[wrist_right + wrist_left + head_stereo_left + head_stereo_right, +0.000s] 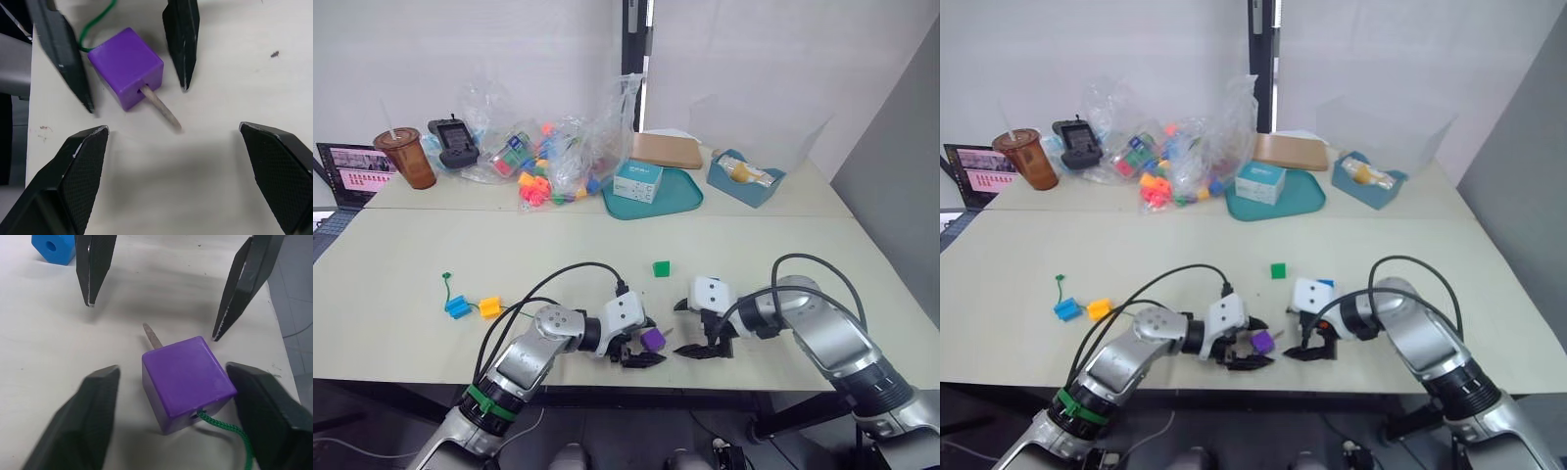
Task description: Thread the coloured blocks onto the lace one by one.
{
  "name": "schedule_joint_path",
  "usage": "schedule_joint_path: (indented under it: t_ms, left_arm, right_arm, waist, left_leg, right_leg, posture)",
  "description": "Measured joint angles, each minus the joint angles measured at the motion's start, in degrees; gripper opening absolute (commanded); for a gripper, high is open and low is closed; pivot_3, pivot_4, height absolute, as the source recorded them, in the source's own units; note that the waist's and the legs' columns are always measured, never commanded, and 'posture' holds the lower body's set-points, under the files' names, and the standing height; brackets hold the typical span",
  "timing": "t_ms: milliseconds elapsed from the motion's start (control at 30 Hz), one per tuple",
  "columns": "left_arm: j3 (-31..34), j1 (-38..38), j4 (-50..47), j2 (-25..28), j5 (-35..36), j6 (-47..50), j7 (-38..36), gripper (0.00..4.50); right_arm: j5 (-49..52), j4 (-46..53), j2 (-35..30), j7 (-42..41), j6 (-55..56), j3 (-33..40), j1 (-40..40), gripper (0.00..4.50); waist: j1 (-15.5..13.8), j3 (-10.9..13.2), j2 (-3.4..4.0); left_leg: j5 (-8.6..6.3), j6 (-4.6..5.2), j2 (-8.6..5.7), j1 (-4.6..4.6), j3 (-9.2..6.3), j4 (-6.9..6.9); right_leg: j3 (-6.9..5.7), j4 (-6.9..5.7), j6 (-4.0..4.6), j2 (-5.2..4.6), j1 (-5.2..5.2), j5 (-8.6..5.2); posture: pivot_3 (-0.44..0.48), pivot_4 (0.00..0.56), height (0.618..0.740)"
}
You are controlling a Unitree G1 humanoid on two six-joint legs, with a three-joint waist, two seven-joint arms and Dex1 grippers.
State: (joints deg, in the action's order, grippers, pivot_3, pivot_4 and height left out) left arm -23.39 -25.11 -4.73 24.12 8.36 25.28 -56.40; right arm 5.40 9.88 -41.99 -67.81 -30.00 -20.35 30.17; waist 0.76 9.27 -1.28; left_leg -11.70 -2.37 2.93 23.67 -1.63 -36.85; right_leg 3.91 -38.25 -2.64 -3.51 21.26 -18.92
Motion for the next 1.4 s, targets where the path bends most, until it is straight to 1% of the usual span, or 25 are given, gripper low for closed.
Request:
schedule_joint_path:
  t_ms: [100,133,300,400,500,600,633,767,1067,1167,1200,1233,1267,1300,1333,1367,1400]
  left_arm:
    - [0.1,0.0,0.0,0.3,0.1,0.0,-0.4,1.34]
    - [0.1,0.0,0.0,0.4,0.1,0.0,-0.6,1.20]
    - [0.1,-0.2,0.0,1.1,0.3,-0.1,-1.7,1.20]
    - [0.1,-1.1,0.9,1.3,0.3,-0.2,-2.6,1.20]
    - [0.0,-1.3,1.2,1.3,0.2,-0.2,-2.9,1.20]
    - [-0.1,-1.5,1.4,1.3,-0.3,-0.5,-3.1,1.20]
    - [-0.1,-1.6,1.5,1.3,-0.4,-0.6,-3.2,1.20]
    - [-0.1,-1.7,1.8,1.4,-0.8,-1.3,-3.2,1.20]
    - [0.9,-1.6,1.7,3.1,-1.2,-1.5,-3.2,1.20]
    - [3.5,1.1,0.1,6.9,-0.2,-3.2,-4.0,1.20]
    - [5.5,3.7,-1.4,10.2,1.3,-4.0,-5.5,1.20]
    - [7.0,4.9,-1.8,12.0,2.0,-4.4,-6.4,1.20]
    - [9.2,7.1,-2.0,15.8,3.0,-6.4,-8.2,1.20]
    - [10.9,8.4,-1.8,18.4,3.4,-7.8,-9.5,1.20]
    - [12.6,9.4,-0.8,21.2,3.6,-9.2,-10.5,1.20]
    - [15.0,10.9,1.7,26.2,3.9,-12.9,-12.4,1.20]
    - [16.9,11.5,4.3,29.3,3.8,-14.8,-13.3,1.20]
  right_arm:
    - [-0.8,-1.3,0.1,-0.1,1.6,-1.3,0.3,4.50]
    - [-0.9,-1.5,0.3,-0.1,1.9,-1.5,0.3,4.50]
    - [-2.7,-3.1,1.6,-0.4,5.3,-2.8,1.0,4.50]
    - [-3.1,-4.3,2.3,-0.8,7.0,-3.4,1.5,3.70]
    - [-3.1,-4.8,2.7,-0.9,7.6,-3.7,1.5,2.75]
    - [-3.4,-5.5,2.7,-0.9,8.9,-3.9,1.5,1.77]
    - [-3.5,-5.6,2.7,-0.9,9.0,-3.9,1.5,1.35]
    - [-3.5,-5.7,2.7,-1.2,9.0,-4.0,1.5,0.03]
    - [-3.7,-5.5,3.0,-1.4,8.6,-4.0,1.5,0.00]
    - [-3.8,-5.4,3.1,-0.7,8.6,-3.9,1.4,0.00]
    - [-4.1,-5.2,3.2,-0.4,8.6,-3.9,1.3,0.00]
    - [-4.1,-5.3,3.0,-0.4,8.6,-3.6,1.1,0.00]
    - [-4.2,-5.2,3.1,0.0,8.6,-3.6,1.1,0.00]
    - [-4.2,-5.1,2.9,0.2,8.6,-3.5,0.9,0.00]
    - [-4.2,-5.1,2.8,0.4,8.6,-3.5,0.9,0.00]
    - [-4.3,-4.9,2.8,0.5,8.4,-3.5,0.7,0.00]
    - [-4.2,-4.8,2.7,0.5,8.4,-3.4,0.6,0.00]
  waist:
    - [0.0,0.0,0.00]
    - [0.0,0.0,0.00]
    - [0.0,0.0,0.00]
    - [0.1,0.0,0.00]
    - [0.1,0.0,0.00]
    - [0.1,0.0,0.00]
    - [0.1,0.0,0.00]
    - [0.1,0.0,0.00]
    - [0.2,0.0,0.01]
    - [0.4,0.0,0.01]
    - [0.8,0.0,0.00]
    - [0.8,0.0,0.01]
    - [1.0,0.0,-0.01]
    - [1.0,0.0,-0.01]
    - [1.1,0.0,-0.01]
    - [1.4,0.0,-0.01]
    - [1.5,0.0,0.00]
  left_leg:
    - [0.00,0.00,0.00,0.00,0.00,0.00]
    - [0.00,0.00,0.00,0.00,0.00,0.00]
    - [0.00,0.00,0.00,-0.01,0.00,0.00]
    - [0.00,0.00,0.01,-0.04,0.00,0.00]
    - [0.00,0.00,0.01,-0.04,0.00,0.00]
    - [0.00,0.00,0.00,-0.09,0.00,-0.01]
    - [0.00,0.00,0.00,-0.12,0.00,-0.02]
    - [0.00,0.00,0.00,-0.14,0.00,-0.02]
    - [0.00,0.00,0.01,-0.17,0.01,-0.02]
    - [0.00,0.00,0.03,-0.20,0.01,0.00]
    - [0.00,0.00,0.06,-0.20,0.01,0.02]
    - [0.00,0.00,0.06,-0.23,0.02,0.03]
    - [0.00,0.00,0.09,-0.24,0.02,0.05]
    - [0.00,0.00,0.11,-0.29,0.01,0.07]
    - [0.00,0.00,0.11,-0.33,0.04,0.10]
    - [0.00,0.00,0.11,-0.38,0.04,0.16]
    - [0.00,0.00,0.11,-0.44,0.05,0.20]
  right_leg:
    - [0.00,0.00,0.00,0.00,0.00,0.00]
    - [0.00,0.00,0.00,0.00,0.00,0.00]
    - [-0.01,0.00,0.00,0.00,0.00,0.00]
    - [-0.01,-0.02,0.00,0.00,-0.01,0.00]
    - [-0.01,-0.04,0.00,0.00,-0.01,0.00]
    - [-0.01,-0.05,0.00,0.00,-0.05,0.00]
    - [-0.01,-0.06,0.00,0.00,-0.08,0.00]
    - [0.00,-0.08,0.00,0.00,-0.09,0.00]
    - [0.01,-0.12,0.00,0.00,-0.08,0.00]
    - [0.02,-0.15,0.00,0.02,-0.08,0.00]
    - [0.03,-0.15,0.01,0.03,-0.06,0.00]
    - [0.03,-0.15,0.01,0.02,-0.07,-0.01]
    - [0.03,-0.17,0.03,0.05,-0.05,-0.01]
    - [0.02,-0.17,0.03,0.06,-0.08,-0.02]
    - [0.03,-0.18,0.04,0.06,-0.08,-0.02]
    - [0.02,-0.19,0.06,0.06,-0.08,-0.03]
    - [0.03,-0.19,0.07,0.06,-0.10,-0.04]
  posture:
    - [0.000,0.150,0.740]
    - [0.000,0.150,0.740]
    - [0.000,0.150,0.740]
    - [0.000,0.150,0.740]
    - [0.000,0.150,0.740]
    - [0.000,0.150,0.740]
    - [0.000,0.150,0.740]
    - [0.000,0.150,0.740]
    - [0.000,0.150,0.740]
    - [0.000,0.150,0.740]
    - [0.000,0.150,0.740]
    - [0.000,0.150,0.740]
    - [0.000,0.150,0.740]
    - [0.000,0.150,0.740]
    - [0.000,0.150,0.740]
    - [0.000,0.150,0.740]
    - [0.000,0.150,0.740]
